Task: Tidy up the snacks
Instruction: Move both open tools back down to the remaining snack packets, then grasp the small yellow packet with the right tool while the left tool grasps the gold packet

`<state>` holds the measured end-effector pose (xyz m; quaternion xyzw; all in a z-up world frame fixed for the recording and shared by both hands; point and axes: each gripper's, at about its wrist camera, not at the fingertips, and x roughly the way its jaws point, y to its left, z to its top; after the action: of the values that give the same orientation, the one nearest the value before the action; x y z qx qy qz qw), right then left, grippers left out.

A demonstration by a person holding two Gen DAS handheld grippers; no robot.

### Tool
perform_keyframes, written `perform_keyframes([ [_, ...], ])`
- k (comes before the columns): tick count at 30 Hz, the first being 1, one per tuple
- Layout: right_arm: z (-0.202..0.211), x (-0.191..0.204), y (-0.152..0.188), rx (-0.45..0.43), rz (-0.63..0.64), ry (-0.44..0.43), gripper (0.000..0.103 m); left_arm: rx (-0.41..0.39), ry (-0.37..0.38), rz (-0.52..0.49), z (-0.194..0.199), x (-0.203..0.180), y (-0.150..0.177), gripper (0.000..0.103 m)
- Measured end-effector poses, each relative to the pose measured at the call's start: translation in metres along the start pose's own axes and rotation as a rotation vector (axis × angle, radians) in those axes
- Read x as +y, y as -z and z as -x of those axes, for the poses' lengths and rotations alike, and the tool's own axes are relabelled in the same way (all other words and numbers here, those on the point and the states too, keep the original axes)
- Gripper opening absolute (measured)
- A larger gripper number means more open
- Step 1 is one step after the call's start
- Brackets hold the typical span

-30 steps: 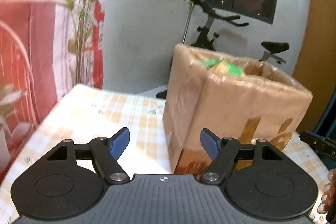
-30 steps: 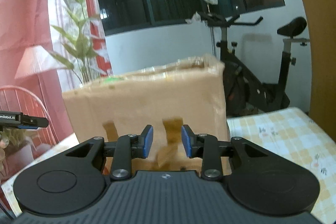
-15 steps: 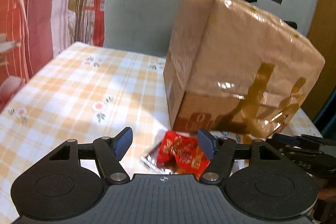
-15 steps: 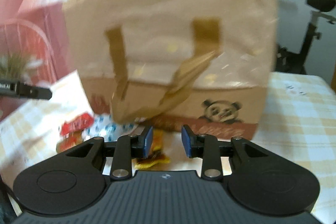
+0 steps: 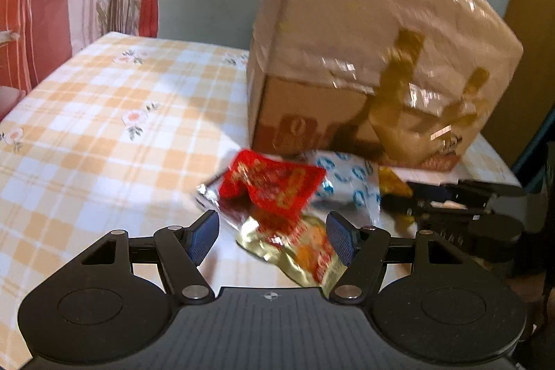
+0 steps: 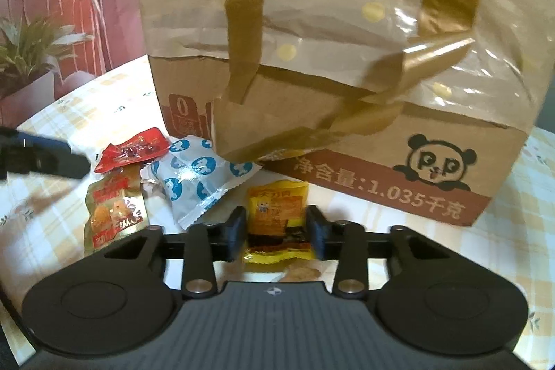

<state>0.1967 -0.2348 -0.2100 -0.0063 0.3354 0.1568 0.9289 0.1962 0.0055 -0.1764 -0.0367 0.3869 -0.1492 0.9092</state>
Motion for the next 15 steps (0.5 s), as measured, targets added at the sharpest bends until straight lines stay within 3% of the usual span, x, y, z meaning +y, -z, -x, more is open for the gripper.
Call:
perform_keyframes([
  [10,0.009,-0.006,0.004,-0.032,-0.065,0.017,0.036,0.062,-0.088,-0.002,-0.021,-0.016,0.006,0.072],
  [15,0.011,-0.003,0.004,-0.037,-0.044,-0.003,0.036,0.058,-0.129,0.063,-0.031,-0.020,-0.003,0.082],
])
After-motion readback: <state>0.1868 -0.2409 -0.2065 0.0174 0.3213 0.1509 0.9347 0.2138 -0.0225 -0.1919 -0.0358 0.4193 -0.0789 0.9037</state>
